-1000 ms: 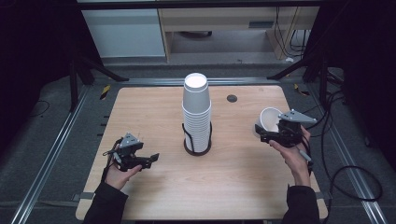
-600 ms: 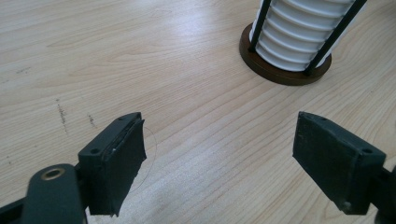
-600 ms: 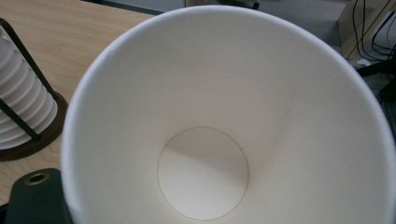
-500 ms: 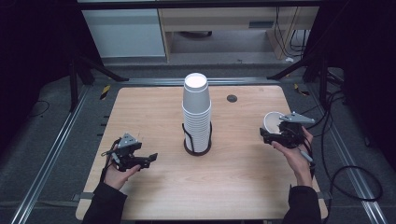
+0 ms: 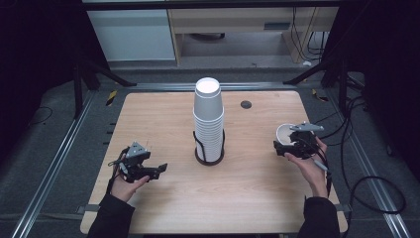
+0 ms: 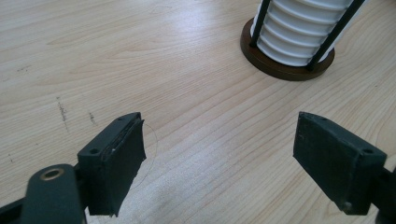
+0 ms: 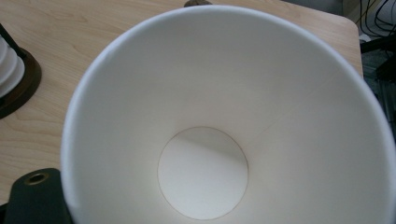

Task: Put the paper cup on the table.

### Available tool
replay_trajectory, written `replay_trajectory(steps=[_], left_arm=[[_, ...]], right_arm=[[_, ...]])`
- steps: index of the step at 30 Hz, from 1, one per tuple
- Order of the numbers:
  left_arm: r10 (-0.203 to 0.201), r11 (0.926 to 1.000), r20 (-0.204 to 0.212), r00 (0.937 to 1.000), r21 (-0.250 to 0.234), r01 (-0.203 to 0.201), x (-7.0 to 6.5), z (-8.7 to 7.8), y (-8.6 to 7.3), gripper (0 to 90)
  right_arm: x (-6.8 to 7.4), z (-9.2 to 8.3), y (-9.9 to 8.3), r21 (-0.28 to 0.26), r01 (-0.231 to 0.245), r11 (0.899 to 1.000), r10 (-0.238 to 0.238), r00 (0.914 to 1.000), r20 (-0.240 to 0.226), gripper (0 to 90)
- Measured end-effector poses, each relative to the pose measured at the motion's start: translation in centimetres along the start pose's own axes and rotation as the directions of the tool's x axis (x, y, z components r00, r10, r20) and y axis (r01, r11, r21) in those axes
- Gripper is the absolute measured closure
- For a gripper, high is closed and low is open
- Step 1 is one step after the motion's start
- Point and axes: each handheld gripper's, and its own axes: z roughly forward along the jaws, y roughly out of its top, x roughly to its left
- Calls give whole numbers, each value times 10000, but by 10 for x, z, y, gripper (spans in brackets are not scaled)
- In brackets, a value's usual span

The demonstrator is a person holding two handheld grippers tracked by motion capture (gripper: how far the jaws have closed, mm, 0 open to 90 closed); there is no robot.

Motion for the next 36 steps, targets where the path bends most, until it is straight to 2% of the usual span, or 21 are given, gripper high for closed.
replay_trajectory(steps=[2, 4, 11, 23, 36], left_arm=[[14, 10000, -5, 10000, -9, -14, 0, 0, 0, 161], [20, 10000, -3, 10000, -5, -20, 0, 0, 0, 161], [41, 10000, -16, 10000, 29, -41, -1, 1, 0, 161], [136, 9998, -33, 9999, 125, -136, -2, 1, 0, 159], [158, 9998, -3, 9999, 137, -158, -2, 2, 0, 159]], right_arm=[[-1, 2, -3, -62, -138, 9999, 137, 9999, -73, 124], [-2, 5, -6, 87, -137, 9999, 137, 9999, 51, 124], [-2, 13, -11, 507, -87, 9987, 84, 9999, 64, 123], [2, 24, -15, 1095, 176, 9938, -161, 9998, -143, 122], [2, 31, -22, 1252, 103, 9921, -71, 9996, -262, 120]])
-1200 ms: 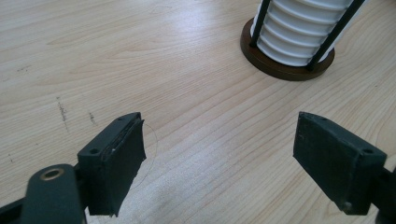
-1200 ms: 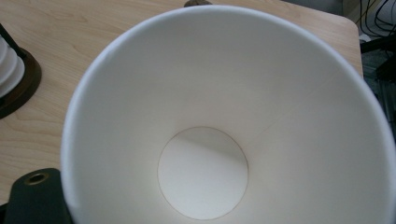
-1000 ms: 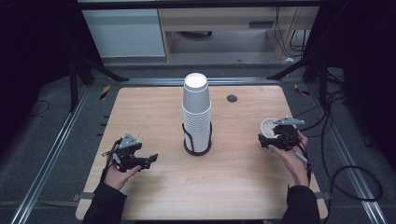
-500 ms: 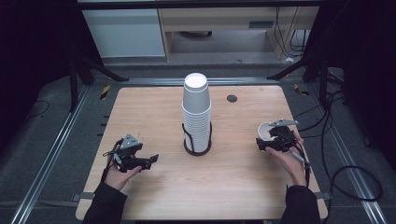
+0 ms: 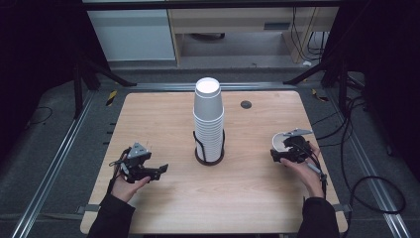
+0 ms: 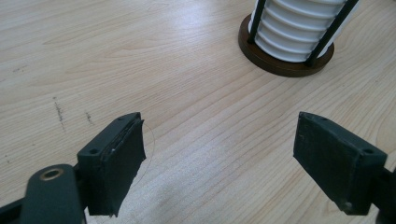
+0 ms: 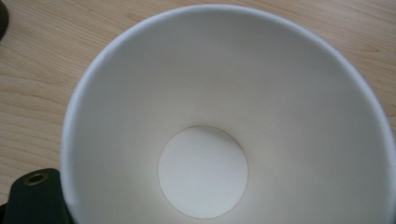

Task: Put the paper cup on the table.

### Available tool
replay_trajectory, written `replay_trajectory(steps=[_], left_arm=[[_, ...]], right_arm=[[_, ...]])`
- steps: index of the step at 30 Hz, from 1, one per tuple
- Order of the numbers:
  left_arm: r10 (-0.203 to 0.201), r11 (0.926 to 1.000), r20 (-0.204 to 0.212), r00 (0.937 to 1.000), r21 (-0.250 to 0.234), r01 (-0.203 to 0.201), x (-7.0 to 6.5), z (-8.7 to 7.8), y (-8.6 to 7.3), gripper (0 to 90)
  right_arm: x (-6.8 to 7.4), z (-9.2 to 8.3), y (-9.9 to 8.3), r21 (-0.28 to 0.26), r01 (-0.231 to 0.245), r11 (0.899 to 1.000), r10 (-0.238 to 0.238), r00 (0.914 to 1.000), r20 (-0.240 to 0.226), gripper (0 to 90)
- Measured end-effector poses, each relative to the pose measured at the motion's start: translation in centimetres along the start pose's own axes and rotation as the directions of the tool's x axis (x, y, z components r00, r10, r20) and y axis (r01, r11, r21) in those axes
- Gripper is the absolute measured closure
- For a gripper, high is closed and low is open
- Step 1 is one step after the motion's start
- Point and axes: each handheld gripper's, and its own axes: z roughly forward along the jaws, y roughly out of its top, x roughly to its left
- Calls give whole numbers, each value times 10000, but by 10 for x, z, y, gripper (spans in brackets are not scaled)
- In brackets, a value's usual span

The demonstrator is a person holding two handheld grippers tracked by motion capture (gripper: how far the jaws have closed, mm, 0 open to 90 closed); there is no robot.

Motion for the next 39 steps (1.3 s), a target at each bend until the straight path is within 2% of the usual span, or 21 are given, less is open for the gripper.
replay_trajectory(steps=[7, 14, 21, 26, 28, 39], left_arm=[[45, 10000, 20, 10000, 33, -45, -1, 1, 0, 158], [51, 10000, 31, 10000, 52, -51, -1, 0, 0, 157], [-45, 10000, 16, 10000, -36, 45, 0, -3, 0, 157], [-78, 9999, 4, 10000, -108, 78, 1, -4, 0, 157], [-40, 10000, -18, 10000, -79, 40, 1, -6, 0, 157], [-68, 9998, -12, 10000, -161, 67, 1, -10, 0, 154]], right_arm=[[-1, 1, -1, -114, 66, 9999, -66, 10000, -22, 112], [1, 3, -3, 262, 148, 9995, -143, 9997, -204, 77], [4, -3, -3, 294, 107, 9995, -94, 9991, -423, 40], [6, -7, -6, 509, 167, 9986, -154, 9995, -263, 23], [7, -9, -9, 362, 107, 9993, -100, 9998, -191, 25], [12, -23, -22, 341, 38, 9994, -33, 9999, -159, 20]])
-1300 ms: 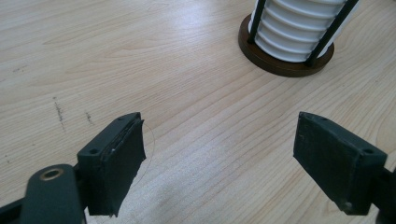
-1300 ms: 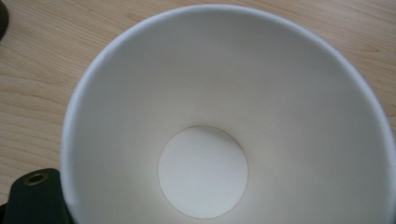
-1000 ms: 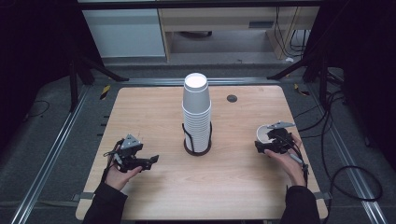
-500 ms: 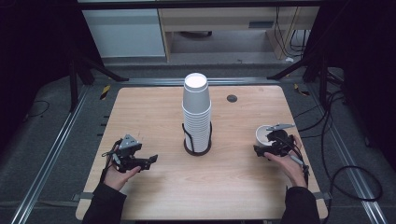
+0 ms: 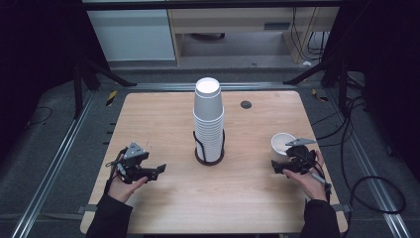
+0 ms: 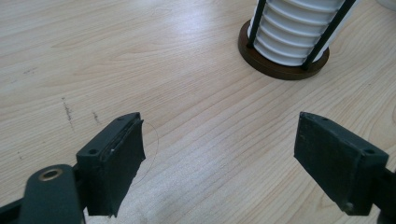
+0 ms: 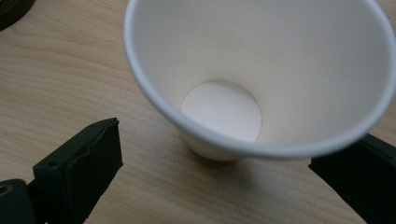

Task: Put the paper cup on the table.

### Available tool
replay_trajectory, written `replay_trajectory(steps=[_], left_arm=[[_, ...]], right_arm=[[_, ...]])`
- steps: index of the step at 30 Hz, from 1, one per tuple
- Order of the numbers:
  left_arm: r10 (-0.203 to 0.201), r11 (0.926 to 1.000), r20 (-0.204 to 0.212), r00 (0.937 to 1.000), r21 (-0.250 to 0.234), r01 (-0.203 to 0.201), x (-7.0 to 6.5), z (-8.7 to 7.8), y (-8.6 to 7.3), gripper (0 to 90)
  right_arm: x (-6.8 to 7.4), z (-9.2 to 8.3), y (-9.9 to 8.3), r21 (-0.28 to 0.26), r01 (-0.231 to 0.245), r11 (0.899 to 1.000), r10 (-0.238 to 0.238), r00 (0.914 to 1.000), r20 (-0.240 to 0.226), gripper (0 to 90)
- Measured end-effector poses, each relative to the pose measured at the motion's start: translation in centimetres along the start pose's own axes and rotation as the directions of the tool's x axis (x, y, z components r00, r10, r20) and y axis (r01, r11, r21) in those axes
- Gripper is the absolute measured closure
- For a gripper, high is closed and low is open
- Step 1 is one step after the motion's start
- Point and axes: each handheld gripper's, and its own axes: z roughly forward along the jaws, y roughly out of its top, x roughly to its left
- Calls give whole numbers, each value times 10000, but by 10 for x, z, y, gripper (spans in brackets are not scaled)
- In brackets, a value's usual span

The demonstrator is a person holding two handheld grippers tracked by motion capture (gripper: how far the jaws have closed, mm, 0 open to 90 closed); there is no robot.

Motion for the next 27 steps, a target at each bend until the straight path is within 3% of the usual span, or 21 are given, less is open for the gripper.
replay_trajectory(steps=[7, 17, 27], left_arm=[[-59, 10000, -31, 10000, -12, 59, 1, -2, -2, 151], [-147, 9999, -166, 9998, -58, 146, 5, -3, -4, 150], [-130, 9997, -420, 9990, 185, 138, 9, 0, -6, 145]], right_arm=[[-2, -9, -13, -94, -245, 9997, 244, 9996, -110, 22], [-1, -31, -42, -921, -420, 9949, 384, 9984, -407, 29], [-9, -35, -55, -1510, -531, 9871, 492, 9983, -298, 45]])
